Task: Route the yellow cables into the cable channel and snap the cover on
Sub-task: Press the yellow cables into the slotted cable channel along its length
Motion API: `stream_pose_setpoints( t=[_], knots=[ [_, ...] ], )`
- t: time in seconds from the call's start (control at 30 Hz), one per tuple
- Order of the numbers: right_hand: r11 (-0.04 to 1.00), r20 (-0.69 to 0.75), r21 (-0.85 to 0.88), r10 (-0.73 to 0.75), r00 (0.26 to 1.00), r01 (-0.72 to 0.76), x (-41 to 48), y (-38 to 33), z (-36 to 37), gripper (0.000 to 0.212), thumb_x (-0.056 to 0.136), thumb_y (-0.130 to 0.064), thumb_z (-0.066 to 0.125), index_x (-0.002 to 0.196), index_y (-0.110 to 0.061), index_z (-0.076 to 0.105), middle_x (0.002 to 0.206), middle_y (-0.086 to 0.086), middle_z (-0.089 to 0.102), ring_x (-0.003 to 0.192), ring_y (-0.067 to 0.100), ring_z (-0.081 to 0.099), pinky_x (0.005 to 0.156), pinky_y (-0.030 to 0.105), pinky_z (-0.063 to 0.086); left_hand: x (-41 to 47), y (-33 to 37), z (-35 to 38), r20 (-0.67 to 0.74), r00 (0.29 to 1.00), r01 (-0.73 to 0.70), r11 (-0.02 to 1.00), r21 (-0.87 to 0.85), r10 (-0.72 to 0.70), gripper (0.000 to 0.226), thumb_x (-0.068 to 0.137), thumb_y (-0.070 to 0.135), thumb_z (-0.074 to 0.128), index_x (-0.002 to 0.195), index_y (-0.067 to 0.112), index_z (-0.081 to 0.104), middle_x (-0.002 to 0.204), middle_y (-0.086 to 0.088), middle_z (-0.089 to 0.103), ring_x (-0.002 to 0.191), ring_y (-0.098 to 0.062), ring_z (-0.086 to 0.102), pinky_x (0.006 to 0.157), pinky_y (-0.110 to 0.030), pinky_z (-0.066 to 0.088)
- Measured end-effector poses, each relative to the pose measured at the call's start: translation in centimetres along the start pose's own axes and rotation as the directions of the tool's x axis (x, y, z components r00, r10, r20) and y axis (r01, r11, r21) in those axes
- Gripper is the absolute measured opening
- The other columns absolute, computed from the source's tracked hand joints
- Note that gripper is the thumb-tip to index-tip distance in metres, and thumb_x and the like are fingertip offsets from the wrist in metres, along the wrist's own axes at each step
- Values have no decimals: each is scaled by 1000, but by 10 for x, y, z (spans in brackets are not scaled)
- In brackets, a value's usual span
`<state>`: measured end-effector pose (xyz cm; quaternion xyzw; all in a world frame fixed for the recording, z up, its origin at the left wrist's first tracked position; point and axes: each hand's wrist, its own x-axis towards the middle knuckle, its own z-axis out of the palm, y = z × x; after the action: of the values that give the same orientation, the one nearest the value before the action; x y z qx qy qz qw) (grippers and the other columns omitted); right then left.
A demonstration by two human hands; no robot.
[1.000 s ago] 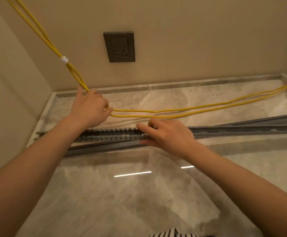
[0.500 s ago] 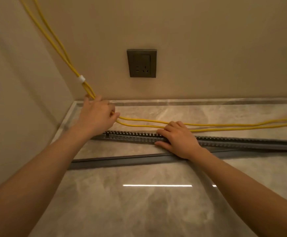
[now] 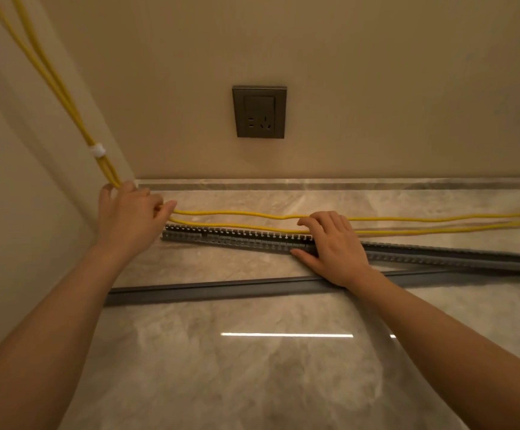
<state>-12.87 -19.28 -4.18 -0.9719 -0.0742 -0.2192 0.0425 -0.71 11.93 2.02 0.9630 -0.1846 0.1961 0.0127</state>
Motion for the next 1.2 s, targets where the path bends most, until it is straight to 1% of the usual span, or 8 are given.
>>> stream_pose_setpoints(
  t=[0.27, 0.43, 0.53, 0.63, 0.8, 0.93, 1.07, 1.2],
  knots=[
    [998, -3, 13, -67, 998, 67, 12, -21, -4, 43, 78, -31, 69, 114, -12, 58, 110, 11, 60, 100, 32, 55, 88, 41, 43, -12, -12, 10, -32, 998, -44, 997, 55, 46, 24, 91, 21, 55, 83, 5, 70, 85, -17, 63, 94, -37, 51, 82, -50, 38],
    [992, 166, 99, -95, 982, 79, 38, -48, 4, 41, 90, -37, 53, 125, -17, 49, 126, 6, 52, 117, 26, 44, 98, 39, 34, -18, -1, 22, 51, 990, -120, 974, -192, 132, 18, 90, 14, 55, 99, 10, 70, 102, -11, 62, 116, -39, 40, 91, -51, 41],
    [990, 239, 141, -58, 969, 25, 51, -59, 15, 39, 94, -39, 43, 129, -20, 45, 129, 4, 51, 118, 23, 43, 100, 37, 31, -22, -11, 23, 45, 975, -202, 949, -241, 218, 21, 86, 6, 60, 104, 10, 70, 105, -11, 63, 122, -42, 39, 94, -54, 42],
    [983, 288, 181, -12, 958, -42, 63, -68, 22, 36, 96, -39, 40, 126, -20, 46, 119, 5, 60, 108, 26, 53, 90, 37, 38, -23, -18, 19, 15, 965, -252, 944, -213, 261, 24, 80, 2, 67, 102, 11, 71, 95, -11, 66, 111, -42, 49, 87, -52, 45],
    [974, 315, 167, 96, 944, -155, 75, -64, 28, 37, 94, -46, 42, 110, -17, 57, 99, 6, 63, 86, 24, 57, 68, 35, 44, -23, -21, 14, -14, 963, -268, 959, -97, 268, 14, 79, 19, 71, 92, 17, 70, 80, -2, 63, 88, -31, 54, 78, -45, 42],
    [952, 372, 170, 178, 911, -256, 77, -48, 23, 44, 87, -58, 47, 95, -16, 58, 87, 4, 62, 76, 21, 55, 58, 31, 42, -20, -25, 16, -9, 970, -244, 966, -82, 244, 13, 79, 26, 70, 90, 19, 68, 81, 0, 62, 91, -28, 54, 82, -45, 40],
    [947, 312, 181, 200, 929, -264, 86, -37, 6, 42, 82, -57, 55, 92, -17, 58, 84, 3, 63, 74, 19, 54, 58, 31, 42, -16, -26, 18, 12, 977, -207, 968, -139, 211, 27, 88, 42, 49, 96, 22, 67, 84, 3, 61, 94, -25, 51, 78, -41, 42],
    [927, 231, 251, 221, 948, -278, 101, -39, -26, 39, 75, -55, 65, 91, -21, 62, 78, -3, 61, 72, 15, 55, 59, 30, 47, -2, -31, 22, 11, 982, -182, 949, -259, 191, 22, 92, 27, 52, 107, 20, 67, 84, 1, 61, 95, -25, 46, 78, -41, 43]
  ],
)
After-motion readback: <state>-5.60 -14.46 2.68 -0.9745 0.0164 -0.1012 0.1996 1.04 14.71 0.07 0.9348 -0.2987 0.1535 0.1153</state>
